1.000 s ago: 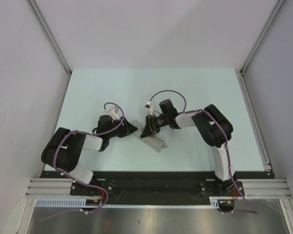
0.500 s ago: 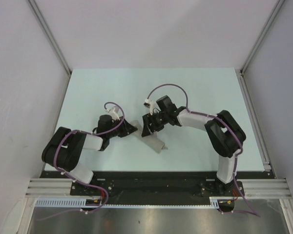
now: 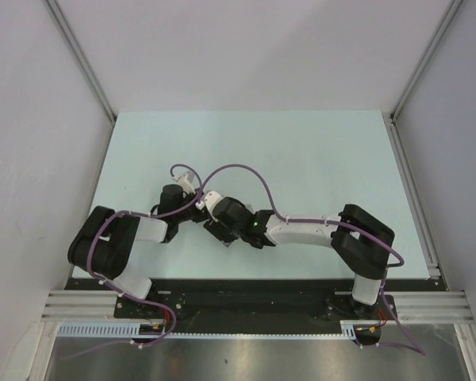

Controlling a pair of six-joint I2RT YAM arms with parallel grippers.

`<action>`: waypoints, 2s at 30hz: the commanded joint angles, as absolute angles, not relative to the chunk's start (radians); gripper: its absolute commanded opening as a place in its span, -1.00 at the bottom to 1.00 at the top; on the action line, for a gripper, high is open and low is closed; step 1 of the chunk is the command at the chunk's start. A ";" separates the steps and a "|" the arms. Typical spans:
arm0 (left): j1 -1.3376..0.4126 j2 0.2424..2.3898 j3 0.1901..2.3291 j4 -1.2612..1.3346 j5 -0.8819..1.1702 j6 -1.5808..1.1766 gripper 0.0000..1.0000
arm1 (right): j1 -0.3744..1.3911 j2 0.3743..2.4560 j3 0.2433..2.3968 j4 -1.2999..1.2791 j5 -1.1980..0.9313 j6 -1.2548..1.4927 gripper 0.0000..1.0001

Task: Fold the napkin, place the utensils inside, and roll it up
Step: Roll the napkin with the utensil

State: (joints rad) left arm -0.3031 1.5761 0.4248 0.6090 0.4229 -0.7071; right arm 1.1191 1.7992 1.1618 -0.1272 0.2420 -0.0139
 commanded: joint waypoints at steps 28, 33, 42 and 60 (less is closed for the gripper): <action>-0.301 1.474 0.497 0.525 0.420 -0.698 0.35 | 1.000 2.006 1.149 -0.118 0.255 -0.015 0.08; -0.278 1.454 0.509 0.488 0.396 -0.684 0.48 | 0.963 2.026 1.150 -0.141 0.201 0.015 0.08; -0.215 1.402 0.477 0.442 0.356 -0.667 0.58 | 0.835 2.023 1.138 -0.166 -0.192 0.083 -0.27; -0.227 1.482 0.382 0.704 0.485 -0.738 0.59 | 0.675 2.123 1.161 -0.038 -0.897 0.247 -0.46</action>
State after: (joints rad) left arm -0.2169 1.4429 0.3889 0.5819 0.4351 -0.7055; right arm 0.6594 2.0544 1.1805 0.0616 -0.7368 0.1970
